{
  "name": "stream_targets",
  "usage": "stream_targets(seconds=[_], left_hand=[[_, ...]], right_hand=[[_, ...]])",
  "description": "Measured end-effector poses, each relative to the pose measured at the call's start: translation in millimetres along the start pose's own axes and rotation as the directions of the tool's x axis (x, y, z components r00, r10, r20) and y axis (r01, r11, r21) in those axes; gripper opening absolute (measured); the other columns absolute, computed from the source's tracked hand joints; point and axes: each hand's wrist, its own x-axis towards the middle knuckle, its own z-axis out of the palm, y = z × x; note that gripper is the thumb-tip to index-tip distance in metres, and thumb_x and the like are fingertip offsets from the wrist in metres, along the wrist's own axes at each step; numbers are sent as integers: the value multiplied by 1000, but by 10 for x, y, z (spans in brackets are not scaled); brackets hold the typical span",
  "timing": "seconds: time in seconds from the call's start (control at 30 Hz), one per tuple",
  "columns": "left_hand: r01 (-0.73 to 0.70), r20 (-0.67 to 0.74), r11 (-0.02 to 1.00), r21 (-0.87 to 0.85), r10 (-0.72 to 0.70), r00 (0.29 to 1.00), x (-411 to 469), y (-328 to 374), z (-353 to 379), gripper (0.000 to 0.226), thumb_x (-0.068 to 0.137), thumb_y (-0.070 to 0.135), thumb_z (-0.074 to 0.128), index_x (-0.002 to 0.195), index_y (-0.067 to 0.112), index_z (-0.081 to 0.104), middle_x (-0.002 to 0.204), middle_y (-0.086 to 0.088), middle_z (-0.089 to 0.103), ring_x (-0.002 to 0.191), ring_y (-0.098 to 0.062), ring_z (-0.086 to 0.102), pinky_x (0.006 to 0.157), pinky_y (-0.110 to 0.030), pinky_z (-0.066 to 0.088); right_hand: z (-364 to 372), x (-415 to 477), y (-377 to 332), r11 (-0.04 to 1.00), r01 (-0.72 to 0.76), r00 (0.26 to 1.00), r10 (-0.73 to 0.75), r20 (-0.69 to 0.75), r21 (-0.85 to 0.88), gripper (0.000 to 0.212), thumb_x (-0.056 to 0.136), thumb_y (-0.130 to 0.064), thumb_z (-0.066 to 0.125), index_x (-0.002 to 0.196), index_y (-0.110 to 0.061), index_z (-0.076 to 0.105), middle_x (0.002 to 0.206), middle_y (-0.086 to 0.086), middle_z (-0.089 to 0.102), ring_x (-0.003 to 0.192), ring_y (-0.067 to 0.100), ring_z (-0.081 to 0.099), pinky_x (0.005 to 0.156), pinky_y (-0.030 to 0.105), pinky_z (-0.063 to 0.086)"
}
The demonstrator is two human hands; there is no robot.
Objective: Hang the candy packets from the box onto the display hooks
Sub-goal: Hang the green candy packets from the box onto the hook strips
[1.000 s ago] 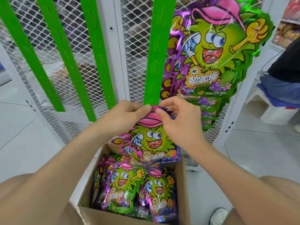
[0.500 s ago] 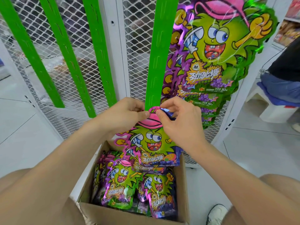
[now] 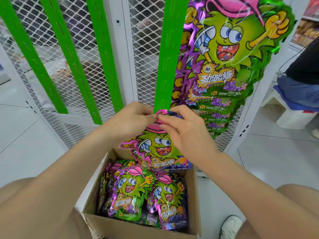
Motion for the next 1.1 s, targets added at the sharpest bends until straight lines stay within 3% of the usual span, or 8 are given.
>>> stream_targets(seconds=[0.17, 0.3, 0.43, 0.5, 0.7, 0.93, 1.03, 1.1], left_hand=[[11, 15, 999, -36, -11, 1000, 2, -31, -28, 30, 103, 34, 65, 82, 16, 75, 83, -11, 62, 83, -21, 56, 83, -39, 42], [5, 42, 1000, -19, -4, 999, -40, -4, -12, 29, 107, 32, 62, 92, 12, 77, 91, -20, 69, 91, -24, 62, 91, -40, 46], [-3, 43, 1000, 12, 2, 999, -98, 27, 17, 26, 110, 30, 57, 100, 17, 78, 107, -20, 77, 101, -26, 72, 101, -45, 53], [-37, 40, 998, 44, 36, 999, -112, 24, 28, 24, 110, 28, 57, 99, 17, 76, 105, -21, 76, 90, -21, 67, 89, -39, 54], [-151, -7, 986, 64, 152, 988, -79, -74, 89, 14, 101, 4, 68, 110, 13, 72, 102, -3, 78, 94, -17, 76, 92, -40, 61], [-231, -334, 904, 359, 355, 873, -36, -383, 323, 41, 97, 5, 65, 135, 12, 53, 134, -4, 59, 128, -20, 52, 108, -26, 36], [-92, -602, 916, 391, 330, 727, -78, -729, 515, 38, 82, 1, 63, 117, 9, 52, 119, -10, 52, 114, -31, 47, 99, -43, 40], [124, -542, 924, 361, 99, 834, -79, -1099, 671, 35, 83, 6, 64, 116, 7, 52, 118, -15, 51, 112, -38, 48, 98, -50, 43]], right_hand=[[-15, -34, -2, 999, 27, 999, -26, -43, 32, 17, 92, -9, 81, 109, -8, 80, 119, 18, 58, 90, 4, 40, 81, 17, 43], [-23, -98, -15, 998, 61, 998, -61, 3, 13, 15, 97, -9, 76, 112, -9, 78, 142, 17, 47, 88, 19, 54, 70, 40, 53], [-28, -156, -29, 989, -47, 998, 41, 49, 138, 42, 102, -31, 66, 143, -22, 60, 136, -27, 51, 103, 9, 64, 84, 32, 54], [-65, -133, -46, 998, 19, 999, -21, 45, 56, 24, 102, -24, 69, 123, -11, 71, 148, -5, 47, 99, 16, 64, 78, 36, 55], [31, -275, -87, 967, -225, 969, 209, 133, 117, 29, 94, -20, 76, 107, -17, 51, 99, -6, 59, 82, 19, 61, 72, 44, 53], [-36, -368, -95, 980, -191, 980, 187, 72, 51, 15, 86, -4, 66, 97, -14, 64, 98, -1, 57, 92, 17, 58, 83, 32, 50], [52, -530, -82, 954, -297, 806, 226, 547, 44, 11, 94, -20, 61, 102, -25, 65, 74, -11, 64, 73, 12, 65, 72, 39, 58], [139, -665, -52, 978, -195, 545, 175, 820, -79, 15, 98, -31, 58, 112, -29, 64, 80, -10, 62, 87, 21, 68, 78, 39, 58]])
